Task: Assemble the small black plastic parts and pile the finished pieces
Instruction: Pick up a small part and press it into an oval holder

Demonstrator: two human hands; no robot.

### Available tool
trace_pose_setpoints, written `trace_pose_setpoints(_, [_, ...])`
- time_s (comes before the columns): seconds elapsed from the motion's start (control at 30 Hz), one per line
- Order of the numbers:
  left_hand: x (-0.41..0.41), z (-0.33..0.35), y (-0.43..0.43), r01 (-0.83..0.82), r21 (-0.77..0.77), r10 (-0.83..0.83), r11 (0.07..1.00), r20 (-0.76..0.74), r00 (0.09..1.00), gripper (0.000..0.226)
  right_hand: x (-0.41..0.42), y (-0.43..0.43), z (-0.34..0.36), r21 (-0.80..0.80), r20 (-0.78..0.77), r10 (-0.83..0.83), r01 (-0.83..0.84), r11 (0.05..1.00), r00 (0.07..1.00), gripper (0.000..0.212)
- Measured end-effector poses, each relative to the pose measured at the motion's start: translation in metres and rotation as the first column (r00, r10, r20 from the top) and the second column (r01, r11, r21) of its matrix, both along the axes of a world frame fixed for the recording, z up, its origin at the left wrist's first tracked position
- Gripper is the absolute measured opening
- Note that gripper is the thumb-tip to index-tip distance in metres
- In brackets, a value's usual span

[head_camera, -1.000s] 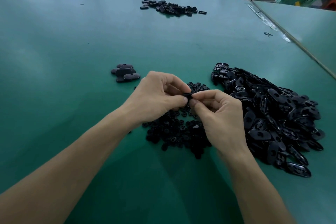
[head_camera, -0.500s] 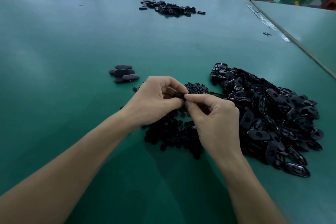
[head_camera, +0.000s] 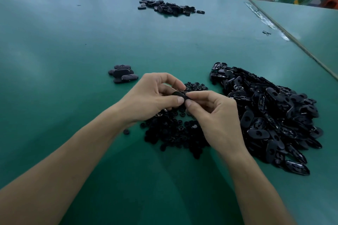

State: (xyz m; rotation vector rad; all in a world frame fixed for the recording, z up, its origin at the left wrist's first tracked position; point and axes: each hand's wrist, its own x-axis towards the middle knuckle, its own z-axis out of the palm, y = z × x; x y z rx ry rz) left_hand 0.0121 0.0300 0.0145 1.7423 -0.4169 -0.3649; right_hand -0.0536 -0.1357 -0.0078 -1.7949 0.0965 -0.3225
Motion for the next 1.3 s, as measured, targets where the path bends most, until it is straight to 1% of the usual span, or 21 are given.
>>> trace_pose_setpoints(0.1, [0.001, 0.002, 0.002, 0.013, -0.002, -0.013, 1.0, 0.017, 1.0, 0.017, 0.0, -0.003, 0.0, 0.062, -0.034, 0.024, -0.021, 0.998, 0.999, 0.01])
trace_pose_setpoints(0.2, [0.0, 0.003, 0.003, 0.025, 0.01, -0.025, 1.0, 0.042, 0.999, 0.017, -0.001, -0.004, -0.001, 0.084, -0.067, 0.035, -0.03, 0.996, 0.997, 0.008])
trace_pose_setpoints(0.37, [-0.001, 0.002, 0.001, 0.004, 0.044, -0.008, 0.999, 0.083, 0.997, 0.019, -0.001, -0.004, -0.002, 0.065, -0.088, 0.021, -0.015, 0.998, 0.996, 0.005])
trace_pose_setpoints(0.43, [-0.002, 0.003, -0.001, -0.007, 0.058, 0.001, 0.998, 0.095, 0.995, 0.017, 0.0, -0.003, -0.003, 0.028, -0.079, -0.01, 0.012, 1.0, 0.997, 0.004])
trace_pose_setpoints(0.5, [-0.006, 0.003, -0.003, 0.002, 0.052, -0.007, 0.999, 0.092, 0.996, 0.015, 0.001, -0.005, 0.0, -0.014, -0.048, -0.054, 0.053, 0.998, 0.997, 0.008])
trace_pose_setpoints(0.57, [-0.009, 0.004, -0.005, 0.014, 0.008, -0.014, 1.0, 0.063, 0.998, 0.014, 0.0, -0.01, 0.005, 0.013, -0.012, -0.021, 0.021, 1.0, 1.0, 0.01])
trace_pose_setpoints(0.67, [-0.008, 0.006, -0.005, 0.008, -0.054, -0.006, 0.999, 0.035, 0.999, 0.016, -0.004, -0.013, 0.012, 0.119, 0.016, 0.082, -0.083, 0.989, 0.997, 0.006])
trace_pose_setpoints(0.83, [-0.005, 0.007, -0.001, 0.002, -0.053, -0.001, 0.999, 0.007, 1.0, 0.017, -0.003, -0.009, 0.01, 0.135, -0.019, 0.099, -0.096, 0.986, 0.995, 0.011])
trace_pose_setpoints(1.07, [-0.003, 0.003, -0.001, 0.026, -0.034, -0.026, 0.999, -0.004, 1.0, 0.018, -0.005, -0.012, 0.01, 0.157, -0.077, 0.14, -0.126, 0.979, 0.987, 0.008])
trace_pose_setpoints(1.2, [-0.004, 0.002, 0.0, 0.026, -0.017, -0.026, 0.999, 0.014, 1.0, 0.018, -0.005, -0.012, 0.01, 0.138, -0.086, 0.136, -0.123, 0.983, 0.987, 0.009])
trace_pose_setpoints(1.3, [-0.004, 0.002, -0.001, 0.023, 0.003, -0.023, 1.0, 0.046, 0.999, 0.019, -0.005, -0.012, 0.009, 0.092, -0.09, 0.125, -0.117, 0.989, 0.988, 0.012])
